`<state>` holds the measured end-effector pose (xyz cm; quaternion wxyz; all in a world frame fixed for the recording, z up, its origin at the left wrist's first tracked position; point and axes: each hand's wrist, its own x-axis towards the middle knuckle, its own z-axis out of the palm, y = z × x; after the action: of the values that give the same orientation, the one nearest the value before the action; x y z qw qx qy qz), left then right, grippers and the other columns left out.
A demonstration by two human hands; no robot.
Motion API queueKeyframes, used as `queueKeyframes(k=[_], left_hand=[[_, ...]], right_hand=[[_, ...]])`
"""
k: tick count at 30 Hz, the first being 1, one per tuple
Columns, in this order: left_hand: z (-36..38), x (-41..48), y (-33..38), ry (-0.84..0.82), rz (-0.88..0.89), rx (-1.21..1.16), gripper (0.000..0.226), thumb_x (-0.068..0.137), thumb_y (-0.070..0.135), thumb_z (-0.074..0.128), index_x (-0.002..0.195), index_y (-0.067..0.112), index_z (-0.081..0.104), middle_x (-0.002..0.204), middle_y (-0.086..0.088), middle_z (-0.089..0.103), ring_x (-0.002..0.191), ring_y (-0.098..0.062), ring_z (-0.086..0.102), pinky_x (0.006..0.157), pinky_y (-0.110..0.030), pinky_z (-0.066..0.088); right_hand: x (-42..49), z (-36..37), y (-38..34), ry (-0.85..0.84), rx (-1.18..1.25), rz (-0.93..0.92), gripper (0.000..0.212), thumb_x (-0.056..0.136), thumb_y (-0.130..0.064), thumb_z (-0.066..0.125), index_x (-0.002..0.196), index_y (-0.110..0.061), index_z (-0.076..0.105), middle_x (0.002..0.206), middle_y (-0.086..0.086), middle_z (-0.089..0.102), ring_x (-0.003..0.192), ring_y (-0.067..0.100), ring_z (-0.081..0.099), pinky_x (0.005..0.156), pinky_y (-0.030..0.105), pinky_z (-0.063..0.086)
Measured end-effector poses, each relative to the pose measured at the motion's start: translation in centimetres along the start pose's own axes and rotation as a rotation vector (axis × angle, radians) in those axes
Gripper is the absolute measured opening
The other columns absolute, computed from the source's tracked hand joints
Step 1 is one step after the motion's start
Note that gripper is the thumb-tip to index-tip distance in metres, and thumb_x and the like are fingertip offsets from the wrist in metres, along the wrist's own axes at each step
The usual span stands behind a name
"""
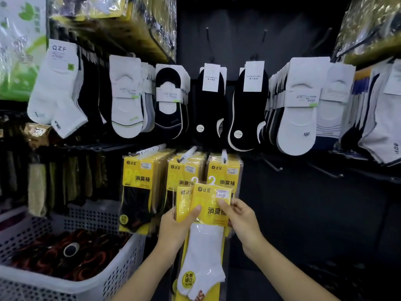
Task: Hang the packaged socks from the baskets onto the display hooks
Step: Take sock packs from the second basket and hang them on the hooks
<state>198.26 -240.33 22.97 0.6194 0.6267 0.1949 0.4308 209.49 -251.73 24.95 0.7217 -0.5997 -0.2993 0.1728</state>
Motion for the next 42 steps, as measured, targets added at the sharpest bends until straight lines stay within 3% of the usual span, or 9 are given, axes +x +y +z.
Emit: queueKeyframes(k=[7, 11, 14, 18, 20, 23, 31, 34, 42], left_hand=[[-1.1, 0.0, 0.3, 0.049, 0.115, 0.088, 0.038, 0.086, 0.042, 0.052, 0.075, 0.008, 0.065, 0.051, 0.006, 0.058, 0.054, 0.004, 0.059, 0.051, -0.006, 0.04], [-3.4, 0.9, 0.5, 0.106, 0.131, 0.151, 0.032, 0.093, 0.041, 0.046, 0.088, 0.018, 0.067, 0.083, 0.0, 0.069, 0.08, -0.015, 0.065, 0.066, -0.018, 0.044], [-4.2, 1.4, 0.9, 0.128, 0.148, 0.155, 0.033, 0.095, 0.036, 0.046, 0.104, 0.012, 0.068, 0.092, 0.005, 0.071, 0.088, -0.005, 0.065, 0.068, -0.012, 0.045], [-4.4, 1.4, 1.4, 0.156, 0.156, 0.151, 0.046, 0.095, 0.035, 0.048, 0.086, -0.009, 0.057, 0.047, 0.0, 0.055, 0.05, -0.011, 0.053, 0.049, -0.018, 0.041], [-4.2, 1.2, 1.5, 0.167, 0.167, 0.133, 0.047, 0.089, 0.043, 0.047, 0.071, 0.001, 0.058, 0.041, -0.001, 0.043, 0.043, -0.011, 0.041, 0.044, -0.012, 0.035], [-4.3, 1.4, 1.0, 0.151, 0.182, 0.111, 0.048, 0.095, 0.035, 0.047, 0.088, -0.012, 0.054, 0.073, -0.008, 0.05, 0.059, -0.024, 0.049, 0.047, -0.013, 0.039], [-3.6, 1.5, 0.2, 0.103, 0.099, 0.097, 0.027, 0.095, 0.037, 0.047, 0.086, 0.021, 0.066, 0.052, 0.02, 0.061, 0.053, 0.011, 0.057, 0.052, -0.002, 0.04], [-2.9, 1.1, 0.5, 0.085, 0.082, 0.075, 0.02, 0.095, 0.038, 0.048, 0.085, 0.032, 0.064, 0.069, 0.02, 0.07, 0.067, 0.014, 0.062, 0.054, 0.0, 0.041], [0.7, 0.3, 0.9, -0.062, 0.057, 0.047, 0.025, 0.093, 0.041, 0.048, 0.096, 0.026, 0.067, 0.082, 0.015, 0.074, 0.079, 0.005, 0.068, 0.06, -0.005, 0.047]], right_hand=[[0.4, -1.5, 0.0, 0.143, 0.018, -0.039, 0.014, 0.087, -0.02, 0.067, 0.095, -0.009, 0.065, 0.085, 0.004, 0.076, 0.076, 0.014, 0.073, 0.059, 0.022, 0.056], [1.5, -3.0, -0.9, 0.241, 0.018, -0.095, 0.004, 0.092, -0.015, 0.061, 0.092, -0.014, 0.065, 0.085, 0.004, 0.075, 0.071, 0.011, 0.073, 0.055, 0.02, 0.055], [2.4, -3.1, -2.1, 0.239, 0.001, -0.173, 0.003, 0.091, -0.017, 0.062, 0.093, -0.017, 0.064, 0.084, 0.002, 0.074, 0.071, 0.009, 0.072, 0.054, 0.017, 0.054], [3.7, -1.8, -2.8, 0.187, 0.01, -0.188, 0.006, 0.091, -0.018, 0.062, 0.095, -0.013, 0.064, 0.084, 0.002, 0.075, 0.076, 0.013, 0.073, 0.059, 0.021, 0.057], [4.4, -1.1, -2.5, 0.166, -0.011, -0.186, 0.006, 0.092, -0.017, 0.062, 0.095, -0.013, 0.064, 0.084, 0.001, 0.075, 0.075, 0.012, 0.073, 0.058, 0.02, 0.056], [5.7, -0.6, -1.7, 0.204, -0.033, -0.143, 0.006, 0.092, -0.017, 0.061, 0.095, -0.012, 0.064, 0.085, 0.001, 0.074, 0.075, 0.012, 0.072, 0.057, 0.02, 0.055], [8.0, -1.6, 0.6, 0.525, -0.217, 0.018, 0.021, 0.082, -0.033, 0.073, 0.085, -0.015, 0.062, 0.084, 0.0, 0.065, 0.072, 0.01, 0.058, 0.059, 0.024, 0.044], [7.2, -2.4, 1.7, 0.576, -0.195, 0.108, 0.021, 0.085, -0.022, 0.07, 0.099, -0.009, 0.06, 0.102, 0.009, 0.066, 0.09, 0.025, 0.063, 0.082, 0.042, 0.054], [1.6, -0.4, -0.3, 0.037, -0.003, 0.052, 0.026, 0.093, -0.034, 0.058, 0.108, -0.014, 0.063, 0.1, 0.003, 0.071, 0.092, 0.016, 0.069, 0.073, 0.025, 0.054]])
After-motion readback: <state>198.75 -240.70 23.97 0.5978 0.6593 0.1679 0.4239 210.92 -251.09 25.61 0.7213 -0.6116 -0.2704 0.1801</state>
